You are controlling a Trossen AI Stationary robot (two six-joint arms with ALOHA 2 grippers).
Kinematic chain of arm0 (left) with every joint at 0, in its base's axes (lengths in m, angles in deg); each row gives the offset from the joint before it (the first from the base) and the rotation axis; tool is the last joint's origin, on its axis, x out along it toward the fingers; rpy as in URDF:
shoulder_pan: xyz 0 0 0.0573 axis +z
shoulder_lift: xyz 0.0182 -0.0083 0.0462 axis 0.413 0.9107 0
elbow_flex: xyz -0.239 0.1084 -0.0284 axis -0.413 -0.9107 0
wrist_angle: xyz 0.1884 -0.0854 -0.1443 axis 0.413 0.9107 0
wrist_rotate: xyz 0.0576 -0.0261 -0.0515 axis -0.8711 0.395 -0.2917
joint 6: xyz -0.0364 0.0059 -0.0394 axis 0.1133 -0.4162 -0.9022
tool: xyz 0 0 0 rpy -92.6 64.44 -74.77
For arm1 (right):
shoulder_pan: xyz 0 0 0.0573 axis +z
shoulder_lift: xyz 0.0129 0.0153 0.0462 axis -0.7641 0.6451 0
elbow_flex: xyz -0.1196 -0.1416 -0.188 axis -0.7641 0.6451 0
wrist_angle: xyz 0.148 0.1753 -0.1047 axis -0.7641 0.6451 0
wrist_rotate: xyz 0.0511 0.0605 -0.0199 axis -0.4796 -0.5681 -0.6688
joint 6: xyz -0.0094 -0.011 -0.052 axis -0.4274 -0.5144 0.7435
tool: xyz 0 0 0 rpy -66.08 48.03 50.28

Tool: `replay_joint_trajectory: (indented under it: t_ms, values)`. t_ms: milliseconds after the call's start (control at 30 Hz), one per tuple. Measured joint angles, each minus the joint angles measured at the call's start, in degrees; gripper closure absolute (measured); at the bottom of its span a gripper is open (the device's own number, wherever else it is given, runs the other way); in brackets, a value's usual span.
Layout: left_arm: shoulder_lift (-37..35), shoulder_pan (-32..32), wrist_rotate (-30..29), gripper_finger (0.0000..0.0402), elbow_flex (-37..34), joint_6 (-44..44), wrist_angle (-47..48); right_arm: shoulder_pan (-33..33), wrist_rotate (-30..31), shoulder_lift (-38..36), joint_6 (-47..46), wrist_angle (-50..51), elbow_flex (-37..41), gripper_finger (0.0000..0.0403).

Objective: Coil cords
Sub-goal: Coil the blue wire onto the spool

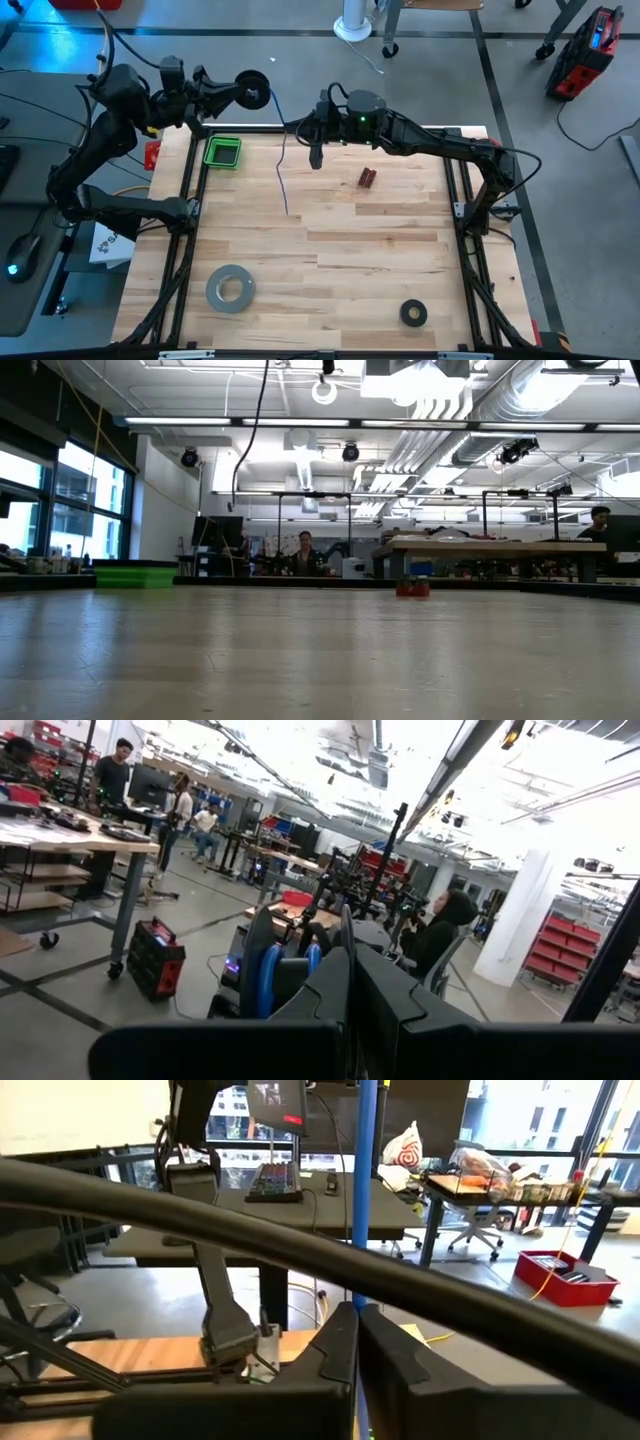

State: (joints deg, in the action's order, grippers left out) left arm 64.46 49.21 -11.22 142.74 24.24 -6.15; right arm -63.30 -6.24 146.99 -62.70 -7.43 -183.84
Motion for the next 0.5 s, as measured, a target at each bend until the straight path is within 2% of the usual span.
replay_joint_trajectory:
  t_ms: [233,367,500]
  values:
    - [0.4,0.0,0.0,0.04,0.0,-1.7,-0.8,0.7,0.2,0.0,-0.4,0.0,0.0,0.0402]
    - [1.2,0.0,0.3,0.0401,0.0,-8.0,-2.5,2.0,0.2,0.0,-0.3,-0.8,0.0,0.0403]
    - [2.8,0.0,3.1,0.0401,0.0,-16.0,-4.7,3.6,-0.2,0.0,-0.3,-3.1,0.0,0.0403]
